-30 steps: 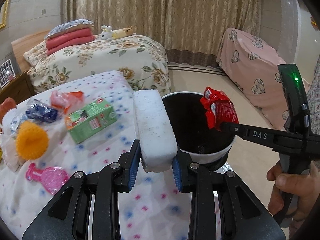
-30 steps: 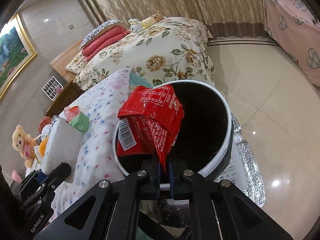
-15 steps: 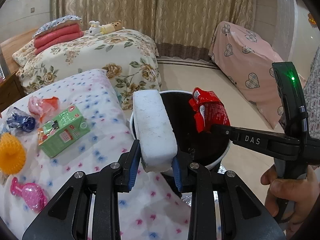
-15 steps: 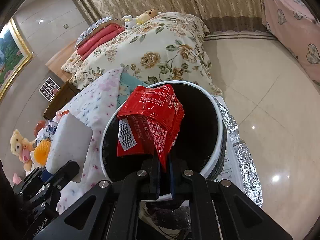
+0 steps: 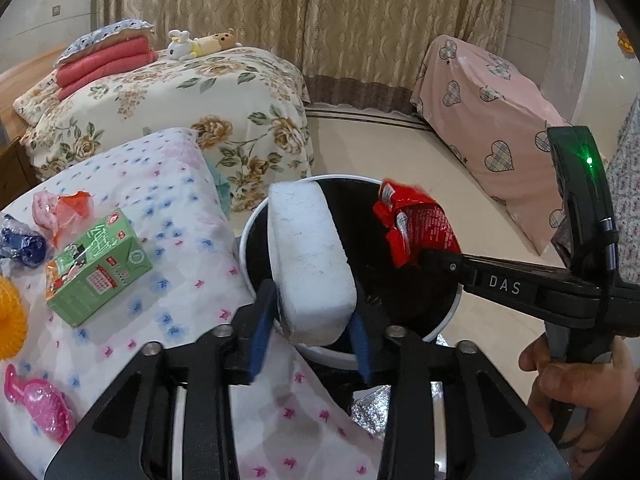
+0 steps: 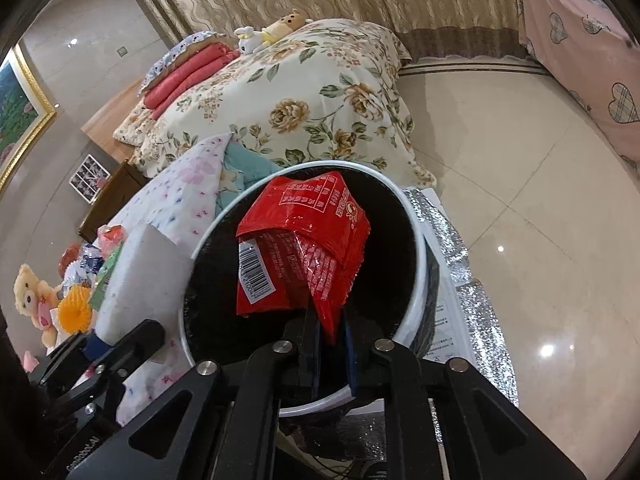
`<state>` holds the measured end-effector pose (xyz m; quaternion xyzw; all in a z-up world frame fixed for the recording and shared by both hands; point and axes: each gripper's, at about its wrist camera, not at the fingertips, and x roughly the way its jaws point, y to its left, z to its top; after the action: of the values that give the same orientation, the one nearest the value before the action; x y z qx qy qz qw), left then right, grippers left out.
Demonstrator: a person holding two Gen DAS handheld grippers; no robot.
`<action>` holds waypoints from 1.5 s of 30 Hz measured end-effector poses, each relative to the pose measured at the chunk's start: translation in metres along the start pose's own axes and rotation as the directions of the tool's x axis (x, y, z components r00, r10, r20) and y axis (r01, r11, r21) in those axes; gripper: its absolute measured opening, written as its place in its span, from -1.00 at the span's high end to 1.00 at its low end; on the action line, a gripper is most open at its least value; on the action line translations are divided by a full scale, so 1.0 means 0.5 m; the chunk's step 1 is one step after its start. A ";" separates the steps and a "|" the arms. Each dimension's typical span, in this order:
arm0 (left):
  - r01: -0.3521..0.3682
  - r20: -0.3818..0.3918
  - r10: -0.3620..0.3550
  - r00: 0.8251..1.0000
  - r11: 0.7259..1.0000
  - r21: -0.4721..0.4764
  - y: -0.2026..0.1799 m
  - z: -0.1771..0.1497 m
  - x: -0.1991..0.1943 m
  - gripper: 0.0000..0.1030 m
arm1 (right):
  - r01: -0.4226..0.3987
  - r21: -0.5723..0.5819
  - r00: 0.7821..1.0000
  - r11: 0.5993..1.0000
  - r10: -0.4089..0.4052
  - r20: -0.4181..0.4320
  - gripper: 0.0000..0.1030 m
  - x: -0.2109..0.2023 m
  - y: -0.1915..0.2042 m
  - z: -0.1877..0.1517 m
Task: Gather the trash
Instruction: 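Open both tools to drop the bag and foam block into the bin, then move both tools back over the bed toward the remaining items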
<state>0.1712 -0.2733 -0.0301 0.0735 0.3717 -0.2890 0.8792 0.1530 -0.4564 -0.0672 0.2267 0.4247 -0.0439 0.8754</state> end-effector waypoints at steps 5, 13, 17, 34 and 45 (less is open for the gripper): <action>-0.015 0.036 0.016 0.999 0.999 -0.030 0.015 -0.012 -0.027 -0.25 | -0.001 0.018 1.000 1.000 0.000 0.027 -0.06 -0.013 0.000 -0.002; -0.048 0.046 0.053 0.997 0.993 -0.106 0.079 -0.059 -0.083 -0.26 | -0.035 0.015 0.997 0.999 0.034 0.069 -0.29 -0.042 0.033 -0.023; -0.083 0.055 0.092 0.994 0.984 -0.156 0.119 -0.089 -0.120 -0.27 | -0.064 0.008 0.994 0.998 0.063 0.092 -0.35 -0.057 0.066 -0.039; -0.233 0.061 0.265 0.962 0.919 -0.319 0.280 -0.204 -0.246 -0.28 | -0.197 -0.134 0.977 0.971 0.206 0.054 -0.46 -0.053 0.245 -0.135; -0.301 0.027 0.343 0.939 0.857 -0.419 0.385 -0.264 -0.287 -0.28 | -0.286 -0.299 0.957 0.910 0.283 -0.055 -0.46 -0.016 0.360 -0.191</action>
<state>0.1194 -0.0045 -0.0407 -0.0651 0.3614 -0.0570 0.9284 0.1273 -0.2549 -0.0475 0.1490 0.3935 0.1512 0.8945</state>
